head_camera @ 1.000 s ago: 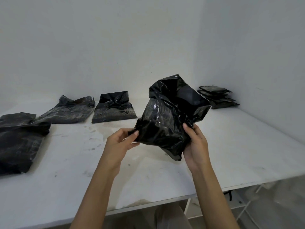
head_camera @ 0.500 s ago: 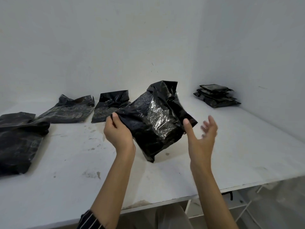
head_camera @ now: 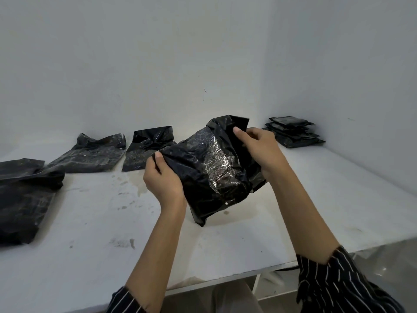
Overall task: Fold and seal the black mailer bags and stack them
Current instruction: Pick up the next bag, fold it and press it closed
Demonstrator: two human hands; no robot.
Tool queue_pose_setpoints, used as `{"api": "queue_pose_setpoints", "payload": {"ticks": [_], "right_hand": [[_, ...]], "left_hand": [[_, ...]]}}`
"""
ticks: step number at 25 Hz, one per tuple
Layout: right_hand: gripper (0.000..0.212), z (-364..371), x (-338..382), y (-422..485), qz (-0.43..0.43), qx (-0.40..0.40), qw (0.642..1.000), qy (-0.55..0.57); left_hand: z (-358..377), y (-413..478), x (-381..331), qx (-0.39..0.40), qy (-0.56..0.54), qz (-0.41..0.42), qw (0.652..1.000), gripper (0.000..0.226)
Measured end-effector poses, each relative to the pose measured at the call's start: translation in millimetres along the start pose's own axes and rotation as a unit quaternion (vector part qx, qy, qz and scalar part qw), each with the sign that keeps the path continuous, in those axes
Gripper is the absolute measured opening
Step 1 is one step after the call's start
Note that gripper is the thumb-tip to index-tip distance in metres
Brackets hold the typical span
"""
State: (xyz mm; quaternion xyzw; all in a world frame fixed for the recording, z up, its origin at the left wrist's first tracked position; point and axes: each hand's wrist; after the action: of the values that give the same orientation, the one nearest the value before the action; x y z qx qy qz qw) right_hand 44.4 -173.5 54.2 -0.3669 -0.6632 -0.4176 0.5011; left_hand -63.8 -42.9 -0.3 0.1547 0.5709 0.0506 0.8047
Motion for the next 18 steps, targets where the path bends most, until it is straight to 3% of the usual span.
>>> {"api": "queue_pose_setpoints", "payload": {"ticks": [3,7,11,15,18], "right_hand": [[0.028,3,3,12,-0.02,0.011,0.998,0.052],[0.024,-5,16,31,-0.095,-0.026,0.995,-0.018],[0.029,-13,24,41,-0.096,-0.027,0.995,-0.026],[0.051,-32,14,35,-0.001,0.097,0.993,-0.063],[0.044,-40,-4,24,-0.012,0.19,0.97,-0.152]], "left_hand": [[1,1,1,-0.003,0.014,-0.004,1.0,0.042],[-3,11,9,-0.005,0.061,-0.014,0.998,0.042],[-5,20,15,0.009,0.075,-0.021,0.997,0.042],[-6,28,24,-0.022,0.054,-0.077,0.995,0.038],[-7,34,35,-0.041,0.043,-0.119,0.991,0.03]]}}
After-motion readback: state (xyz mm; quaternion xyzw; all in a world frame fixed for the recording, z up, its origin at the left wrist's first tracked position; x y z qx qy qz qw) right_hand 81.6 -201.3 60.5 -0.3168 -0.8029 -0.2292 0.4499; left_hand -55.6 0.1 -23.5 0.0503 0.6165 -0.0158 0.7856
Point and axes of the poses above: each hand's wrist, its own y-axis towards the middle knuckle, its own z-axis out of the palm, x = y × z, and after that the axes turned 5 degrees about z, right-handed
